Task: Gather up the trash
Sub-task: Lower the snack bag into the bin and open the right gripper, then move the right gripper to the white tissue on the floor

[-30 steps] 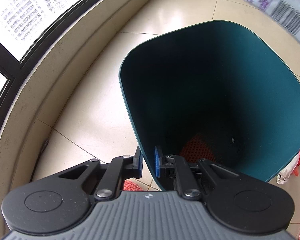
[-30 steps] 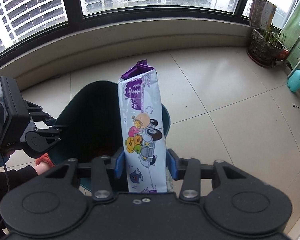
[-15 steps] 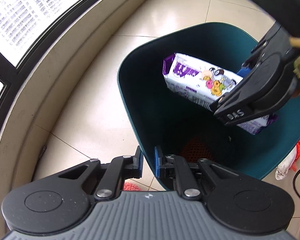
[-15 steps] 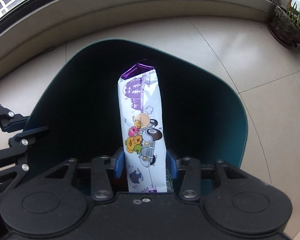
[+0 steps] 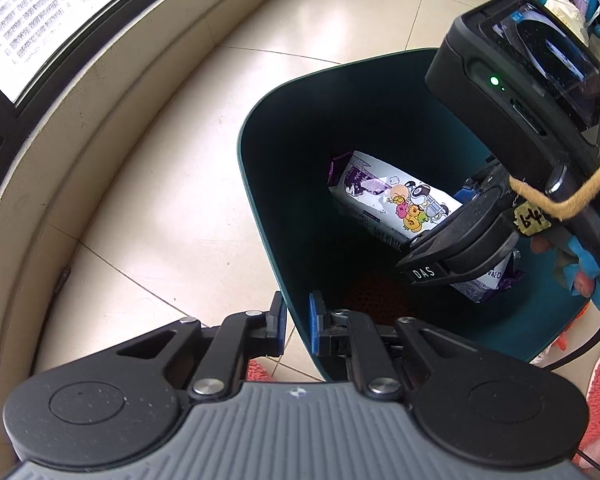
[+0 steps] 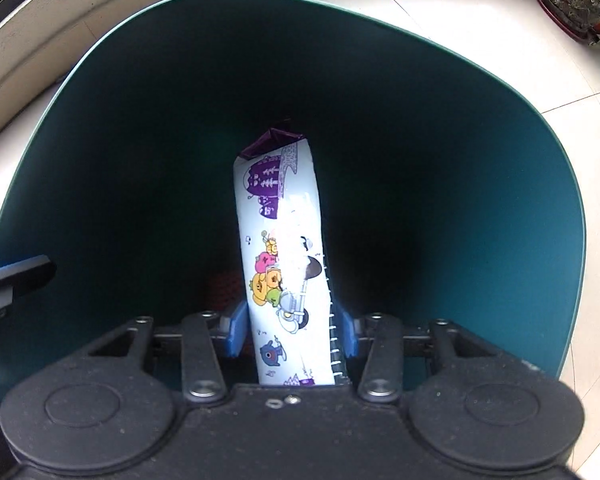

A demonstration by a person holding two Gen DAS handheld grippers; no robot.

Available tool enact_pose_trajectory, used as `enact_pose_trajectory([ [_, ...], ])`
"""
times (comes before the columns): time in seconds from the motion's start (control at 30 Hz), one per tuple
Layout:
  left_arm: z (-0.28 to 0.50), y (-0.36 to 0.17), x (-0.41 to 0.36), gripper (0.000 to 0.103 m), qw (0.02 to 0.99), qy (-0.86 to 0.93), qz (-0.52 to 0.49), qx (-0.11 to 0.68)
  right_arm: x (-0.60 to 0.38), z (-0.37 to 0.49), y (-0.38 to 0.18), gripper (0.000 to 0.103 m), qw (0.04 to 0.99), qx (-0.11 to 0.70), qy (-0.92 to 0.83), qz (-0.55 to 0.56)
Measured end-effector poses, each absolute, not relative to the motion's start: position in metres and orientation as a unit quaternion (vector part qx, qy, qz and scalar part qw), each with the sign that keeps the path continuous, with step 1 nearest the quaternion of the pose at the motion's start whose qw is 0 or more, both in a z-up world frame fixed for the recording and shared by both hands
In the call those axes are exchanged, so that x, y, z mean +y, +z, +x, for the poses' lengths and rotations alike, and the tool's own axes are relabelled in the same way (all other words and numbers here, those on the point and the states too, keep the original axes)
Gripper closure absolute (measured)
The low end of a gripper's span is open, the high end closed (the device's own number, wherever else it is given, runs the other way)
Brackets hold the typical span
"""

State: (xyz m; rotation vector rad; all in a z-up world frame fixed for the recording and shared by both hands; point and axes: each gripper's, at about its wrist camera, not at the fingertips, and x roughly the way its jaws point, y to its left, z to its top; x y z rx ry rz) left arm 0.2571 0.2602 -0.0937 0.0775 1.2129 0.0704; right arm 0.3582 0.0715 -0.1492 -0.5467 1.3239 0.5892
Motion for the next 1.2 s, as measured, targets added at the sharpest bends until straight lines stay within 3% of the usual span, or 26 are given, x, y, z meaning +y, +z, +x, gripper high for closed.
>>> enact_pose_trajectory([
  [0.13,0.262,-0.086,0.262,0.092,0.819,0.032,0.042,0.571,0.069,0.363,-0.153,0.055,0.712,0.604,0.262,-0.243],
  [0.3,0.265,-0.085,0.267,0.092,0.819,0.034,0.041,0.571,0.076,0.366,-0.152,0.04,0.716,0.599,0.269,-0.238],
  [0.57,0.265,-0.097,0.264,0.092,0.819,0.04,0.051,0.57,0.056,0.353,-0.112,0.04,0.731,0.565,0.31,-0.223],
  [0.73,0.259,-0.096,0.253,0.092,0.819,0.046,0.059,0.569,0.021,0.338,-0.06,0.038,0.746,0.531,0.345,-0.206],
  [0.8,0.259,-0.096,0.25,0.092,0.818,0.049,0.061,0.57,0.005,0.328,-0.04,0.03,0.755,0.516,0.353,-0.201],
  [0.97,0.259,-0.098,0.244,0.092,0.816,0.057,0.066,0.571,-0.042,0.312,-0.003,0.029,0.773,0.5,0.351,-0.172],
  [1.2,0.26,-0.095,0.237,0.092,0.813,0.067,0.07,0.574,-0.113,0.308,-0.017,0.014,0.779,0.509,0.329,-0.16],
])
